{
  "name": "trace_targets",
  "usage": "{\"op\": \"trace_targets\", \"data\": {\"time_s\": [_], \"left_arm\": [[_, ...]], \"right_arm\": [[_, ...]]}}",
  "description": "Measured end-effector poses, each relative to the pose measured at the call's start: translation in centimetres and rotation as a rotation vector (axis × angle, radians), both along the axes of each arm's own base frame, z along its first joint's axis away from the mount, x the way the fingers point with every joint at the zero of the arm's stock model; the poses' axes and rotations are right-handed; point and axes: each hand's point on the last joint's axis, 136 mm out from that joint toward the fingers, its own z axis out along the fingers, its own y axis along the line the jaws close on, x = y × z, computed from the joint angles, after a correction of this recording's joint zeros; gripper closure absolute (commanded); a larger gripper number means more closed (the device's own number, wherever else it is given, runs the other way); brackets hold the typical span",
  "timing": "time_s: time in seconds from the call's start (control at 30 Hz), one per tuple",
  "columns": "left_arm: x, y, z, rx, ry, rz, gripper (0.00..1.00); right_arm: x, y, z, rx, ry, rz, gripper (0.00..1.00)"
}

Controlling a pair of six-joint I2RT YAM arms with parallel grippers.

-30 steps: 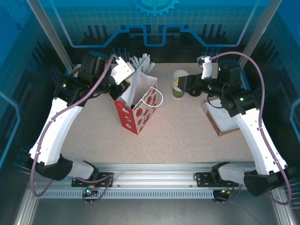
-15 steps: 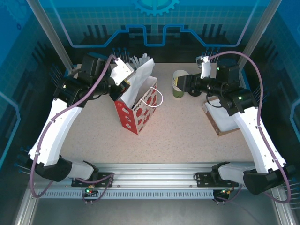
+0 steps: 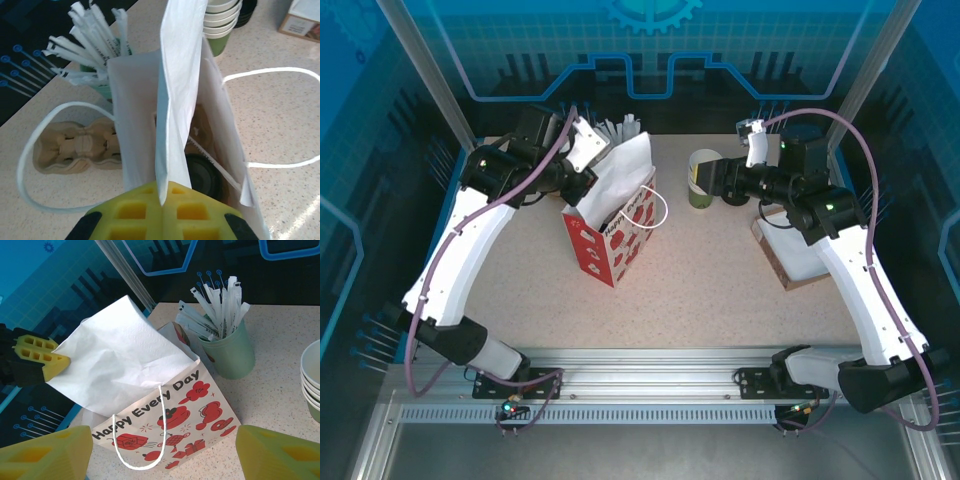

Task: Pack the takeout coffee

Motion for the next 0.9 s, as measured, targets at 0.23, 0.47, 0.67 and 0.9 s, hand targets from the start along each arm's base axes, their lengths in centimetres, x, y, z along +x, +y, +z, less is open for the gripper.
{"op": "trace_targets", "data": {"time_s": [0.23,0.47,0.67,0.9], "left_arm": [[0.3,2.3,-1.0,0.088,0.037,0.117,1.00],[0.0,1.8,-1.4,0.064,0.068,0.107,1.00],[0.2,-0.5,-2.4,-0.024,0.109,0.045,1.00],[1.2,-1.3,-6.4,-0.015,0.204,0.052,0.94]], "right_arm": [[0.2,0.1,-0.2,-0.002,0.006,0.000,0.23],[0.7,0.2,-1.0,-0.008,0.027,0.000,0.23],[0.7,0.2,-1.0,-0.009,0.027,0.000,0.23],[0.7,0.2,-1.0,-0.009,0.027,0.000,0.23]]}}
